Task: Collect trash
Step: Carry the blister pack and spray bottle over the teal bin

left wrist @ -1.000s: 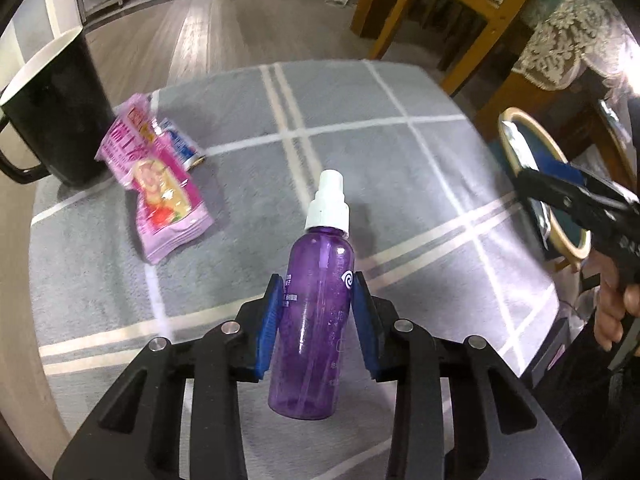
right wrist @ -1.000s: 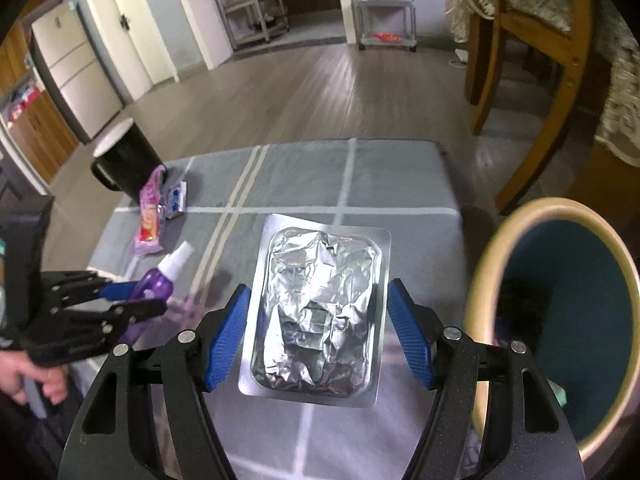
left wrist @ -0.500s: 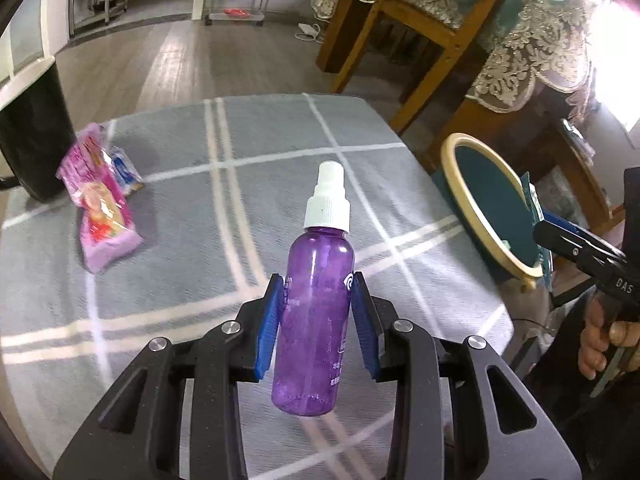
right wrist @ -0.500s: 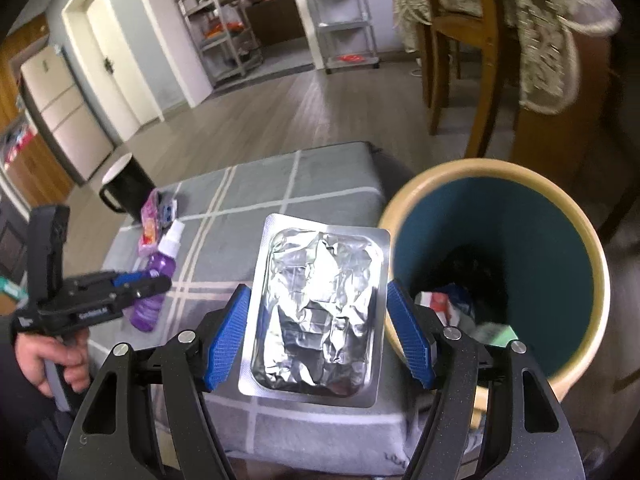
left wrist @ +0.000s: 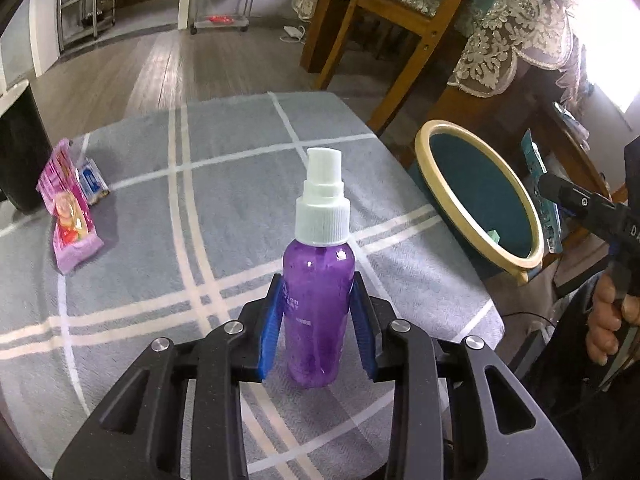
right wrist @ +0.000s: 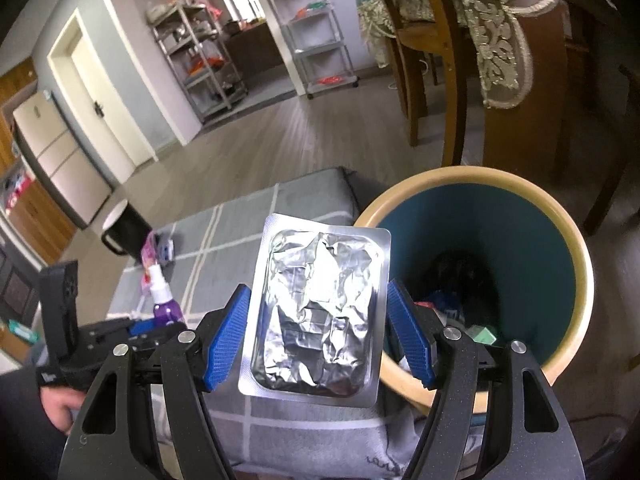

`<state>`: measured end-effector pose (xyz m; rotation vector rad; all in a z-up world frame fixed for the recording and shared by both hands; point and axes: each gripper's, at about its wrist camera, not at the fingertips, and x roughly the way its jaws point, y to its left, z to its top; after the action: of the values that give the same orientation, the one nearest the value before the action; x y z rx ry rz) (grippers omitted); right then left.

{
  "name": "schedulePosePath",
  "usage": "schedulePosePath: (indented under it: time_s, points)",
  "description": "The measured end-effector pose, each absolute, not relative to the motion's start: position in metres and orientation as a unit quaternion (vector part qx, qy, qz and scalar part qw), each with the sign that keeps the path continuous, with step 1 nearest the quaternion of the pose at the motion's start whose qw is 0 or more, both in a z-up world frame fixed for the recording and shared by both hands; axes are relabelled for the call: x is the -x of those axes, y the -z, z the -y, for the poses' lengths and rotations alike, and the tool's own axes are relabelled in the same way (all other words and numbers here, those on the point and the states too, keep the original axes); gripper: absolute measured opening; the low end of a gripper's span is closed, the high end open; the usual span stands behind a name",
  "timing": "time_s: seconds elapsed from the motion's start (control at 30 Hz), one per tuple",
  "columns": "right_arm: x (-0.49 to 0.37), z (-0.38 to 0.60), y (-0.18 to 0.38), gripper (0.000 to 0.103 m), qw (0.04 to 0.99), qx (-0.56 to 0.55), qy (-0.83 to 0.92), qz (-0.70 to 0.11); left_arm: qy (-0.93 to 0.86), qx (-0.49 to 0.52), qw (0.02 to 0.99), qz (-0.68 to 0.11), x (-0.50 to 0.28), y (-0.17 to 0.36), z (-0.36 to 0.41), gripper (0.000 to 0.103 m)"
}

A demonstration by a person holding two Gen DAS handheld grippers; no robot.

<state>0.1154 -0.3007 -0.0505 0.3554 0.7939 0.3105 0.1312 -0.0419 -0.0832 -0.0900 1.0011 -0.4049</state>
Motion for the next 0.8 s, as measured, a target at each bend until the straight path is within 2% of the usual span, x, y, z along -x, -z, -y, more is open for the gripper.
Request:
schedulePosePath:
  time_s: [0.23,0.8]
  points:
    - [-0.116,0.328,0.046,0.070,0.894,-0.220,-0.138,-0.366,0.198,0.044,0.867,-0.454,-0.133,0.060,0.052,0.032]
    - [-0.109,0.374,0.044,0.070,0.896,-0.268,-0.076,-0.347,0.275,0.045,0.864,-0.419,-0.155,0.020,0.146,0.032]
